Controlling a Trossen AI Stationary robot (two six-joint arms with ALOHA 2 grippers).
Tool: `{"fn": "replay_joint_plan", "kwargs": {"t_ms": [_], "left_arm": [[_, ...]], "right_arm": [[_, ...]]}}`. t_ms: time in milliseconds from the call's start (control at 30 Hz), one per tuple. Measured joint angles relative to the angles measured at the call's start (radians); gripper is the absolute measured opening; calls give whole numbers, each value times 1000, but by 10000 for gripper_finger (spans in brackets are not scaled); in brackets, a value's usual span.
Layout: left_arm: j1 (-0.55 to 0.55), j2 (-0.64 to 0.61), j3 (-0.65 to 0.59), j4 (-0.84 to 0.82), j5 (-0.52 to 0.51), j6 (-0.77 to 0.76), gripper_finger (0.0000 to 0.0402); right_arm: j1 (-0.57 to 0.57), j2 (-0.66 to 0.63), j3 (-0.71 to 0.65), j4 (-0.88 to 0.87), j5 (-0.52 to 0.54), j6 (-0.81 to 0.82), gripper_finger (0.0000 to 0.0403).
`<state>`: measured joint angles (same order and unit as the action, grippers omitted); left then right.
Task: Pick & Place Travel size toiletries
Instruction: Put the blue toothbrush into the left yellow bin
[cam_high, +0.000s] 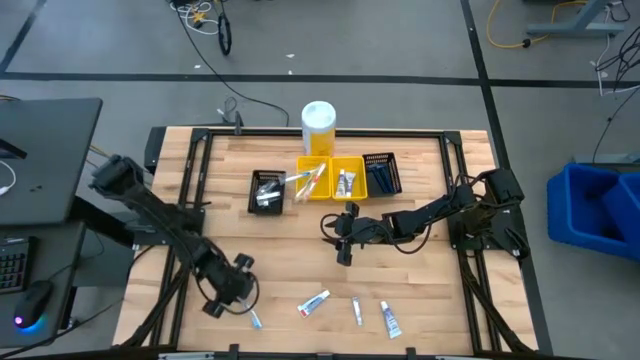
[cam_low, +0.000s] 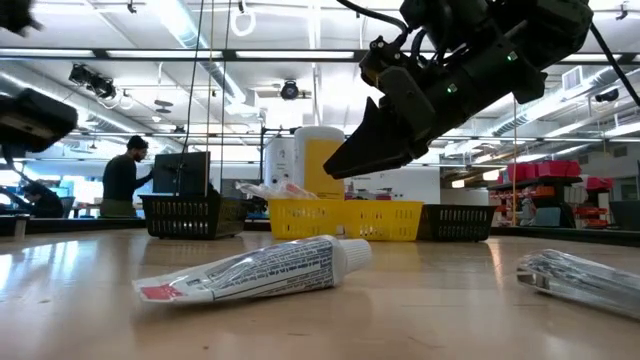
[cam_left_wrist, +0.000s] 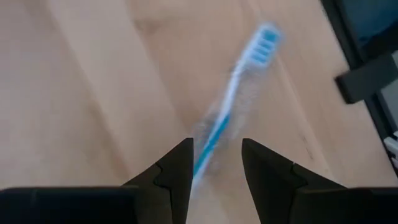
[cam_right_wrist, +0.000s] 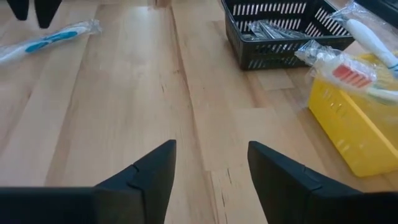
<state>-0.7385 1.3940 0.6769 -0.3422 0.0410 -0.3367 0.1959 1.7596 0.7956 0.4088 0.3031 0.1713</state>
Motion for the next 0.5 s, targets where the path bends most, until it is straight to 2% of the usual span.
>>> {"fn": "replay_joint_plan", "kwargs": {"t_ms": [133,200,333,500], "left_arm": [[-53,34,0,30,-4,11,144],[-72,45,0,25,-38,4,144],[-87,49,0,21,-105,-23,144],[-94,49,0,19,-116,-23,144]], "right_arm": [[0,0,0,0,0,1,206],[0,0,0,0,0,-1,208],[0,0,0,0,-1,8,211],[0,0,0,-1,-1,5,206]]}}
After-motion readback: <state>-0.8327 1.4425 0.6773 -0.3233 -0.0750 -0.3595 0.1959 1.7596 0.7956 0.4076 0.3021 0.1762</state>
